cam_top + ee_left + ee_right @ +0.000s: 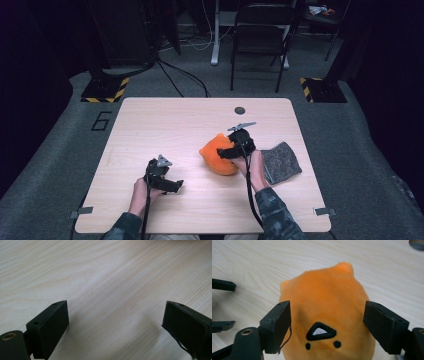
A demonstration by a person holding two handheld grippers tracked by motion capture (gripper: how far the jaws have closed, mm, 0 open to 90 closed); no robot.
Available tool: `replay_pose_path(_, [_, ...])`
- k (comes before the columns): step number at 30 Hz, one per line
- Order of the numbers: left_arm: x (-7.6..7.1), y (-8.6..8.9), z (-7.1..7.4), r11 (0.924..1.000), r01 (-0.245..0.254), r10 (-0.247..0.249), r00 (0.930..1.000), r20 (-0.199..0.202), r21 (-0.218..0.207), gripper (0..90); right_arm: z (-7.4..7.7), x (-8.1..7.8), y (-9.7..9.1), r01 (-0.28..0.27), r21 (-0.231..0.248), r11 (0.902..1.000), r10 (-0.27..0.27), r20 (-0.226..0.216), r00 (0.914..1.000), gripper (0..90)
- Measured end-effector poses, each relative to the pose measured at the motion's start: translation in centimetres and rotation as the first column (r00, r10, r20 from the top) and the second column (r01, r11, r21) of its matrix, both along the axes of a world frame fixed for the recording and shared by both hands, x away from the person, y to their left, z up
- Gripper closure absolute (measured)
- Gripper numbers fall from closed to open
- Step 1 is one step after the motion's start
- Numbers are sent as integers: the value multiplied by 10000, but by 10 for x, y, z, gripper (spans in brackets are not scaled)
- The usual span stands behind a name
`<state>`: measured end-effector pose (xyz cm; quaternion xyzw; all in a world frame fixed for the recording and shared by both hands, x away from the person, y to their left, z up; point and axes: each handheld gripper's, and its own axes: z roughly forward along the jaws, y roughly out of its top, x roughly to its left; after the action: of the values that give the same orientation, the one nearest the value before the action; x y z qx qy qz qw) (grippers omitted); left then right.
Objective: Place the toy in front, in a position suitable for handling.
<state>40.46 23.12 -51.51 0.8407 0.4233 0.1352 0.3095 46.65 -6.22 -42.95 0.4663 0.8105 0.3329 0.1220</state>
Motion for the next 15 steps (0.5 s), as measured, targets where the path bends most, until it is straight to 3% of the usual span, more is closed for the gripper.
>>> replay_pose_path(3, [0,0,-1,10000,-64,64,9999,94,-56,64,-8,1,5,455,-368,9983,-453,70,9990,373])
replay_pose_path(6, [0,0,0,10000,4,-4,10000,-11,-5,64,-13,1,3,377,-492,9981,-370,140,9992,508])
replay_pose_path(10, [0,-1,0,10000,-54,54,10000,51,-63,65,-12,3,-4,-1,-427,9991,7,138,9999,613])
replay_pose_path(15, [0,0,0,10000,17,-17,10000,26,30,66,-7,4,-11,-871,-241,9959,881,408,9953,653])
